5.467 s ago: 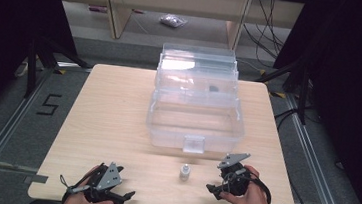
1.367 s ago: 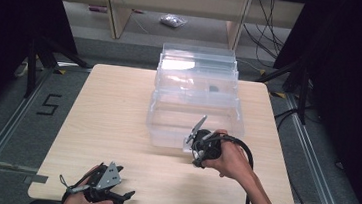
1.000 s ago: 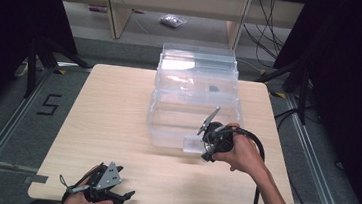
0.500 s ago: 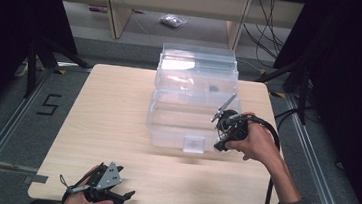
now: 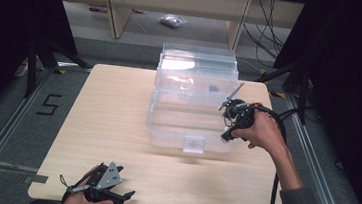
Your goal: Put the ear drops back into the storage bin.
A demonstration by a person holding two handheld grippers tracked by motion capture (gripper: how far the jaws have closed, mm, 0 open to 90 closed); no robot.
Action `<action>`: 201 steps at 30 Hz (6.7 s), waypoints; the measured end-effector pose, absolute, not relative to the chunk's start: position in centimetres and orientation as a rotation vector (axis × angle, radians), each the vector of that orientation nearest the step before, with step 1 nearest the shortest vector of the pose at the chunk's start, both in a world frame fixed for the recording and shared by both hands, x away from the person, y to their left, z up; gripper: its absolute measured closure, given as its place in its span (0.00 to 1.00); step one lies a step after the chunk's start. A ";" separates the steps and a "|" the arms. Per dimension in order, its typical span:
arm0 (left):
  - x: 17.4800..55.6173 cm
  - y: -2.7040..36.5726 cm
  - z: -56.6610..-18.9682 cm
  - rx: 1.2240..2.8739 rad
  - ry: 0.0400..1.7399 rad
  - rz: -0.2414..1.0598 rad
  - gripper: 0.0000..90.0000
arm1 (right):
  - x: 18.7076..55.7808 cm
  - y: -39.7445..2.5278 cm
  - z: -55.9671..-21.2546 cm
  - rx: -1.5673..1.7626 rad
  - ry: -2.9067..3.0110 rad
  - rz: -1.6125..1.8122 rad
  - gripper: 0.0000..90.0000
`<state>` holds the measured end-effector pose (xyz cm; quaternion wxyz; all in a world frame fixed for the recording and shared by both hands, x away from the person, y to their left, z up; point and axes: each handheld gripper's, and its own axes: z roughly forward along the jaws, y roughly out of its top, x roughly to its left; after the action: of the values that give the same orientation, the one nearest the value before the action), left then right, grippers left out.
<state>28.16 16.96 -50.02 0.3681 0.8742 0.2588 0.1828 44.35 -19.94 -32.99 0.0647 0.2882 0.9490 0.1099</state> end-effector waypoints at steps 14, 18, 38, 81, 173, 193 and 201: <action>28.0 16.8 -50.2 2.222 0.678 0.449 0.17 | 47.3 -21.2 -33.3 0.952 2.831 0.307 0.67; 28.2 17.0 -50.1 2.250 0.662 0.459 0.17 | 47.9 -21.1 -33.6 0.974 2.830 0.292 0.67; 28.2 17.0 -50.1 2.238 0.671 0.455 0.17 | 50.6 -20.7 -35.8 1.041 2.843 0.217 0.67; 28.1 17.0 -50.1 2.246 0.661 0.463 0.17 | 53.4 -19.7 -42.7 1.173 2.883 0.075 0.67; 28.1 16.9 -50.2 2.235 0.687 0.448 0.17 | 46.0 -20.0 -36.9 1.063 2.707 0.539 0.31; 28.1 16.9 -50.2 2.235 0.691 0.452 0.17 | 43.4 -19.5 -36.3 0.971 2.713 0.619 0.30; 28.2 17.0 -50.1 2.247 0.669 0.455 0.17 | 42.4 -19.4 -37.0 0.968 2.717 0.696 0.29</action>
<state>28.19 16.95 -50.13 0.3678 0.8749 0.2603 0.1773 42.44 -19.39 -36.97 0.0873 0.3250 0.9122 0.2336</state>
